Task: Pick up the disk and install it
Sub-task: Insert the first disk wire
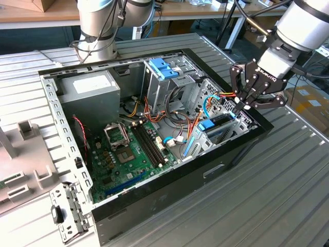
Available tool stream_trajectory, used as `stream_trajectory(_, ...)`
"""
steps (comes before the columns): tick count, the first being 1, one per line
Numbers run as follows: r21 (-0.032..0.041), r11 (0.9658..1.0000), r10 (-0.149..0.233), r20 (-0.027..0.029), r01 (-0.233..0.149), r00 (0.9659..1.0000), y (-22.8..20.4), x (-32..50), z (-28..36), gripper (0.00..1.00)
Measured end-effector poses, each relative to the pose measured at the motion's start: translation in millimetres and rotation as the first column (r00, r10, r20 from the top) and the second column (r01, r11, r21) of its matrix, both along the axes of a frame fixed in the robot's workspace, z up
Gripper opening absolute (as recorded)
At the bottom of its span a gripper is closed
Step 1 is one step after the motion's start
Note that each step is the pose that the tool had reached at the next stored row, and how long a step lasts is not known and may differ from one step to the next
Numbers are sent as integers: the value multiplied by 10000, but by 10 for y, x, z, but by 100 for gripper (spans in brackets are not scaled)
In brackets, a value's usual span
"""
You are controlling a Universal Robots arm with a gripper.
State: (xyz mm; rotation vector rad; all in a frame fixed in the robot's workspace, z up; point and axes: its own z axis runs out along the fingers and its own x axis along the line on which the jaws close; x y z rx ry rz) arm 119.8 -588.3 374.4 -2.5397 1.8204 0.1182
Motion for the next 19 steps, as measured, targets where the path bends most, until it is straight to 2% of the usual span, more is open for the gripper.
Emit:
stream_trajectory(11,-1,9984,571,0,-571,9984,0,0,0,11)
stream_trajectory(19,0,9938,1108,0,-1108,9938,0,0,0,11)
